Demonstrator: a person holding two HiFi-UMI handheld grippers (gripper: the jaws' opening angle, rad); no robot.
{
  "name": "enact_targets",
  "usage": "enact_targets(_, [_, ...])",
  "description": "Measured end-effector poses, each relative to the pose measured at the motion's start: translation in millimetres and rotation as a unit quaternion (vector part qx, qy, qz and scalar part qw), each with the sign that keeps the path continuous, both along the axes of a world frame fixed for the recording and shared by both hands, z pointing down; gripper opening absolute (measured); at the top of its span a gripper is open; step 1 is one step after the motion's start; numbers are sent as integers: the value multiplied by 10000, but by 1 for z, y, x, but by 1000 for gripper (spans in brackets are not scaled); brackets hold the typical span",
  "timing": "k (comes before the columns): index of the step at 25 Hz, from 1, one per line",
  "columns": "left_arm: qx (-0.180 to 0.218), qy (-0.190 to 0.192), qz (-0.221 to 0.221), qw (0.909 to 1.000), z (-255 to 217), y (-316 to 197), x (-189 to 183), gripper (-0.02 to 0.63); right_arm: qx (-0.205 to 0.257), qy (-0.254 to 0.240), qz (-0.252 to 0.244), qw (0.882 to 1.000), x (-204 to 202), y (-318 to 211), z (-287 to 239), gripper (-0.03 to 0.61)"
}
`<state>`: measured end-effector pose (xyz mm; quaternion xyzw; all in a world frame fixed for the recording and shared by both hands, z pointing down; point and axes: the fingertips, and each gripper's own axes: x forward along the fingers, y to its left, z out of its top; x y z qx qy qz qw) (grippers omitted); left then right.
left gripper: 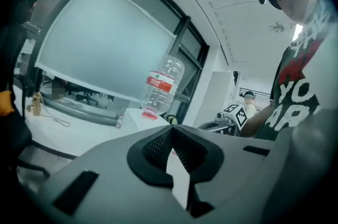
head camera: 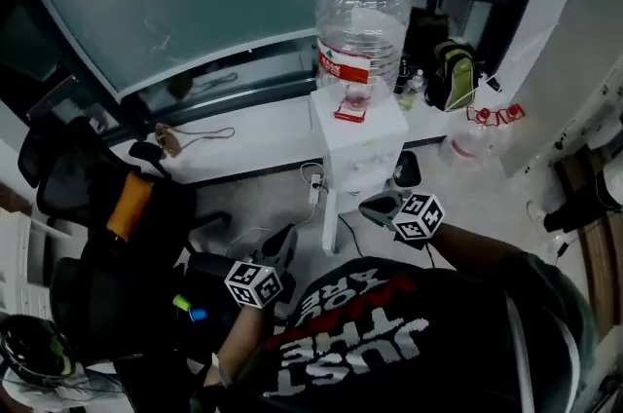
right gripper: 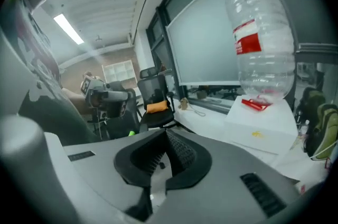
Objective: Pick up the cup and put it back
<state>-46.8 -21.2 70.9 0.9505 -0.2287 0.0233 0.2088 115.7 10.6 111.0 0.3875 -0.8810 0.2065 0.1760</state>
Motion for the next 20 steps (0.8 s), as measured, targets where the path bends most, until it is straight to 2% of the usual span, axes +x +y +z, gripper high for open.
enact_targets(5, [701,14,539,9961,-48,-9,85,9,784,-205,738,9940,86,3,-56,35])
enact_targets(6, [799,66,559,9952,-56,-7,103,8,929,-199,761,9926,103,6,-68,35])
enact_targets(11, [940,455,226,9943,-94,21,183,9,1354,-400,591,9882,174,29,-124,34])
enact_targets(13, [957,678,190,9929,-111,35,216,9,1455,-454,478,9872,201,40,-142,34])
enact_targets(15, [1026,744,215,9917,-124,49,245,8,1548,-512,371,9859,223,51,-157,34])
enact_targets(20, [995,709,200,9923,-137,69,277,8,1574,-866,359,9831,250,69,-168,34])
